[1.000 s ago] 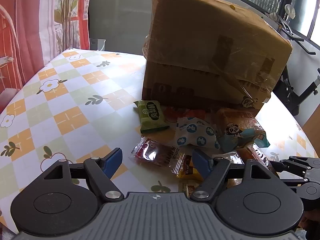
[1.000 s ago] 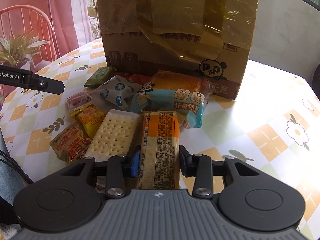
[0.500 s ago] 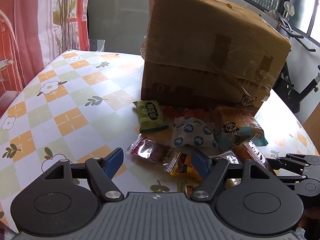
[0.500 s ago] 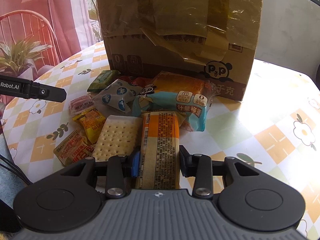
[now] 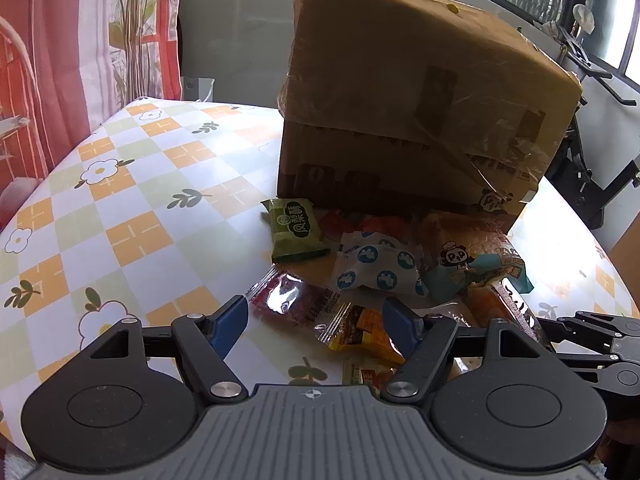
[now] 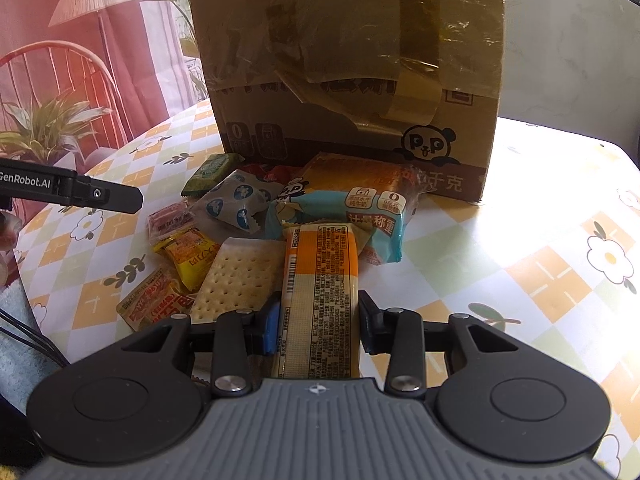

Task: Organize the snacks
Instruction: 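Grasp the orange biscuit bar with right tool while left tool grasps red jerky packet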

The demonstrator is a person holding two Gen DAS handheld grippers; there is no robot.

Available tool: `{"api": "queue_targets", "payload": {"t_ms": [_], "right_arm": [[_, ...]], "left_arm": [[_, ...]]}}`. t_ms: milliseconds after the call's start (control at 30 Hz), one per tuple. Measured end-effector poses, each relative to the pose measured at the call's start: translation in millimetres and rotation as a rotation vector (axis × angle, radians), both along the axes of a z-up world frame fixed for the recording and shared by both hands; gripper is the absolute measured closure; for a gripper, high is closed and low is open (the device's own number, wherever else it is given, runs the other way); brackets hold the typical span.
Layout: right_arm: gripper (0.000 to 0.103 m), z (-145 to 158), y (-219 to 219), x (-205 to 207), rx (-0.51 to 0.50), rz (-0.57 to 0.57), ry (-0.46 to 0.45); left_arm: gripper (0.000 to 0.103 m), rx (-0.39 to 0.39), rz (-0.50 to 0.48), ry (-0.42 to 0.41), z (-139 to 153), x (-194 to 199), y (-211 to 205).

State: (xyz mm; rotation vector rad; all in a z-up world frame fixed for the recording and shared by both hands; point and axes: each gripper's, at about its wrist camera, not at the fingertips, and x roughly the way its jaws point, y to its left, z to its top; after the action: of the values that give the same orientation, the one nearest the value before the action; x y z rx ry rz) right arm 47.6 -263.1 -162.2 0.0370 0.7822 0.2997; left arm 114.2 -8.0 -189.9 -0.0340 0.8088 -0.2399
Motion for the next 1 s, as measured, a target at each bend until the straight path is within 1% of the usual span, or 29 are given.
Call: {"api": "queue_targets", "payload": {"t_ms": [167, 233, 367, 500, 667, 800, 900, 1000], "right_arm": [[0.064, -2.0, -1.4, -1.6, 0.014, -0.009, -0.004], [0.064, -2.0, -0.6, -1.4, 0.015, -0.010, -0.004], [0.064, -1.9, -0.6, -1.4, 0.016, -0.011, -0.002], [0.064, -1.8, 0.2, -1.0, 0.012, -0.011, -0.001], [0.064, -2.5, 0.2, 0.0, 0.010, -0.009, 0.004], [0.064, -2.7, 1.1, 0.7, 0.007, -0.010, 0.007], [0.064, -2.4, 0.7, -0.2, 0.006, -0.009, 0.007], [0.064, -2.7, -0.1, 0.7, 0.008, -0.009, 0.009]], "left_arm": [[0.029, -0.008, 0.006, 0.023, -6.0, 0.3, 2.0], [0.034, -0.015, 0.009, 0.033, -8.6, 0.0, 4.2], [0.036, -0.028, 0.021, 0.050, -14.1, 1.6, 10.8], [0.042, -0.039, 0.020, 0.067, -20.3, 4.4, 12.7], [0.042, -0.037, 0.033, 0.079, -27.0, 15.5, 12.3], [0.043, -0.058, 0.016, 0.105, -34.5, 24.5, 7.3], [0.043, -0.068, 0.020, 0.091, -37.1, 29.3, 5.7], [0.043, -0.061, 0.055, 0.089, -37.4, 41.4, 6.6]]}}
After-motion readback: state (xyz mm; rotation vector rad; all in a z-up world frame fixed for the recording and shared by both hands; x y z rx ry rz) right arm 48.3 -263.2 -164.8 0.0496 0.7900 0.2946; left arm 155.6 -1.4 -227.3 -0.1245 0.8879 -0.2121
